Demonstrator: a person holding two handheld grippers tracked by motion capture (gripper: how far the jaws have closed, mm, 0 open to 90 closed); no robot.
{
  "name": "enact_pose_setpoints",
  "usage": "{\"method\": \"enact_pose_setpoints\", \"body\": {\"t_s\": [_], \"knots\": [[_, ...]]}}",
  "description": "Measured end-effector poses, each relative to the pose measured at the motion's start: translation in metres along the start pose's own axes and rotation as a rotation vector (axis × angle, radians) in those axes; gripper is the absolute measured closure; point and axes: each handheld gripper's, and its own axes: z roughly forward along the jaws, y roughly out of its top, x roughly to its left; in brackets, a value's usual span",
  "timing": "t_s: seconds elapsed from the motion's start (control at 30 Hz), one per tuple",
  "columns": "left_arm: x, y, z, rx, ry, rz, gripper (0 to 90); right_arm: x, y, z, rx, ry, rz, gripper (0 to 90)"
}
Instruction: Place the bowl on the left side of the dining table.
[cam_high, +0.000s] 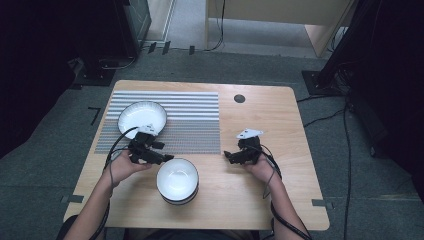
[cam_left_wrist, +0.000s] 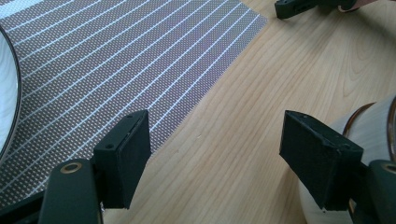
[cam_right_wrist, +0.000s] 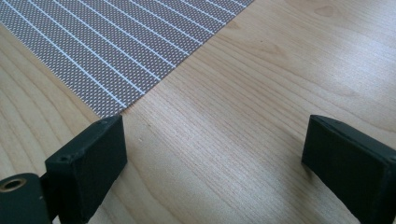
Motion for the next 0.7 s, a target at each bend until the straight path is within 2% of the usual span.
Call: {"method": "enact_pose_setpoints", "body": {"t_s": [0.33,0.7], "knots": [[-0.001,0.002,-0.007,-0.018,-0.024,-0.014,24.5,0.000,0.000,0.000,0.000,0.000,0.000,6.0],[-0.003,0.004,-0.013,-0.036,-0.029,-0.019,24.5,0.000,0.000,0.000,0.000,0.000,0.000,6.0]]}}
